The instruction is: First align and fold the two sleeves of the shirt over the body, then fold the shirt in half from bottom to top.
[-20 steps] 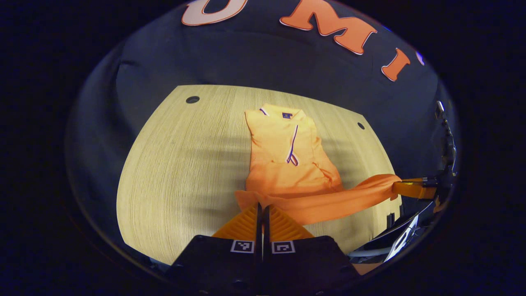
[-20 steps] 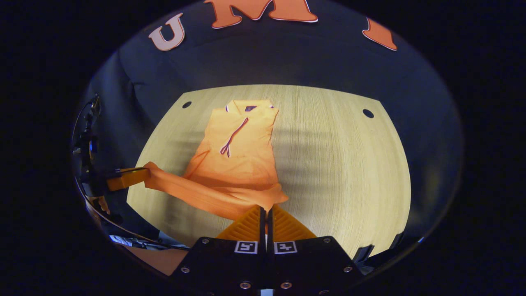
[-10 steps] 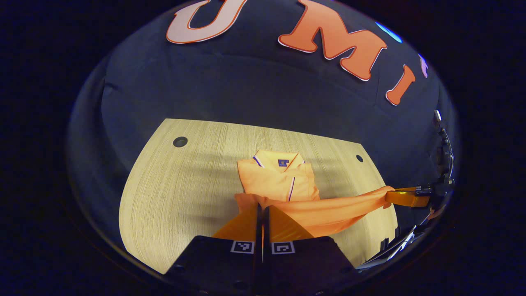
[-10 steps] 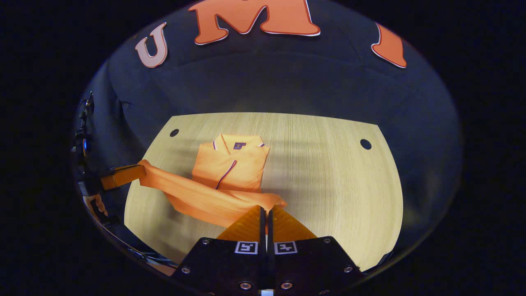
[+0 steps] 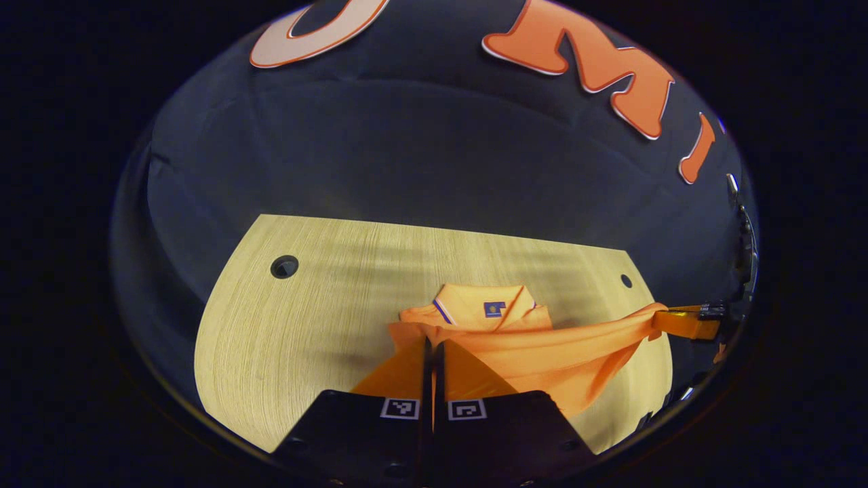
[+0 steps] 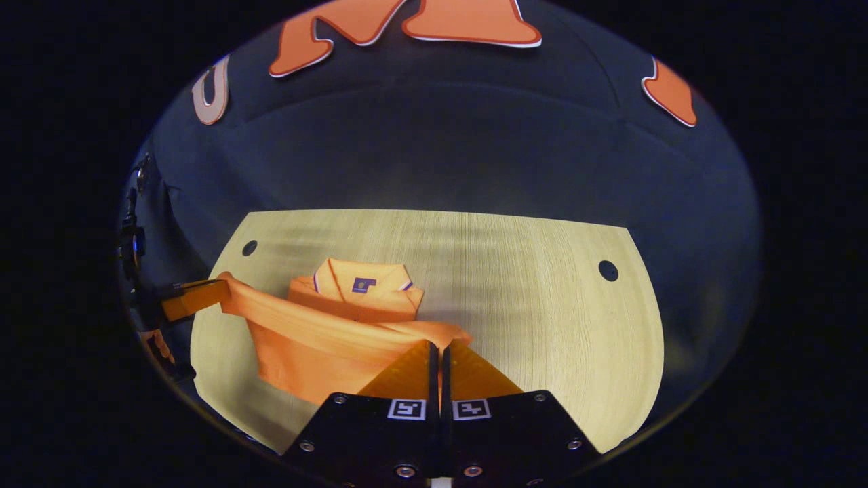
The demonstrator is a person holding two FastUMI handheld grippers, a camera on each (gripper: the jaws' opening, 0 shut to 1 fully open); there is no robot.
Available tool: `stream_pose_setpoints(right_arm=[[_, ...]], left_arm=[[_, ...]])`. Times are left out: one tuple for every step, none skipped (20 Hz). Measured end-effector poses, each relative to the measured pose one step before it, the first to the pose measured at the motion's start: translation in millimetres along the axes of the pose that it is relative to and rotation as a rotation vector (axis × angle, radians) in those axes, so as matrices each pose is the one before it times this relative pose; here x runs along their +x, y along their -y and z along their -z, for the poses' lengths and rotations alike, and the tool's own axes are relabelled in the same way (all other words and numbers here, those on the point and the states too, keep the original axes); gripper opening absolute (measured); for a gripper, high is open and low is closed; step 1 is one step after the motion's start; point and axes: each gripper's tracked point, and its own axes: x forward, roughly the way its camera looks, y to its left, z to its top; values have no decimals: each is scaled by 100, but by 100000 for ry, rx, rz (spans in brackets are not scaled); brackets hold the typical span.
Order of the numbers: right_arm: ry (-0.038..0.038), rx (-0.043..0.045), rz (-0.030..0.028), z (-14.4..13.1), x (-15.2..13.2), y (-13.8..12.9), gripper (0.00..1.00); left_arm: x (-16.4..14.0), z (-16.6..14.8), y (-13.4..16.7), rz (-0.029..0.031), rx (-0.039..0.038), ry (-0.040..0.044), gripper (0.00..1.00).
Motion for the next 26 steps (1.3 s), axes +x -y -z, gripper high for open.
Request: stream_pose_setpoints(right_arm=[[-794,-26,566,-137,1286,21,0],[-1124,172,1004,-54,1524,19,1],[-1504,649,437,211,1158,-102,0],[-905,533,244,79,1122,-60,0],[-962,534,876,-224,805,645,1],[-666,299,598,-143,849,365,0],[-771,339,448,170,1019,-26,1],[-462,797,755,83,809,-18,1],[-311,456,1419,52,1172,-42,1],[185,184,640,47,804,-329,1],[-56,585,5,43,705,-335,1],[-191,770,1,-35,545,-168,1],[362,702,823,-55,376,160,1],[445,518,-199,-50,324,1,7],[-221,311,139,-63,54,53,10],[-643,295,468,141,245,200,24],[-470,-30,428,81,-221,200,27],[244,-616,249,30,-143,108,51],[511,-745,670,-22,-121,252,76],[886,-295,-67,-364,-578,2,100],[1038,259,-519,-219,-602,-52,100],[1625,633,-862,-502,-883,-98,100],[2139,852,-759,-637,-1079,-64,100],[2587,1035,-739,-800,-1120,20,100],[2741,1043,-569,-771,-1097,125,100],[3291,1203,-522,-1001,-1420,164,100]], left_arm=[[1044,63,-245,-320,-145,-671,1],[984,114,-210,-573,298,-680,1],[1027,231,-204,-313,521,-1007,1],[1016,132,-207,-624,429,-651,1],[1030,166,-290,-818,553,-1059,1],[1156,263,-485,-1681,860,-822,1],[1117,304,-441,-2099,1379,-1232,1],[961,160,-206,-1122,1059,-898,1],[967,152,-139,-392,704,-739,1],[274,96,-259,-878,678,-337,1],[749,11,-146,-1484,686,-42,1],[618,135,-27,-791,587,-129,1],[437,51,47,-596,682,266,2],[325,20,-211,-954,757,509,4],[240,-230,-134,-786,312,669,8],[-47,-105,15,1065,-485,458,9],[-10,122,425,2274,-714,-168,39],[-551,157,9,588,-474,-1154,69],[14,245,-29,0,-1268,-470,99],[-289,21,-239,-826,-725,-16,100],[-679,-355,-170,-389,-493,1175,100],[-838,-796,-180,-365,-279,2295,100],[-979,-939,-108,-346,323,3308,100],[-1008,-1129,-142,-366,706,3265,100],[-1491,-1290,-107,19,437,3217,100],[-1596,-1608,13,460,-376,3799,100]])
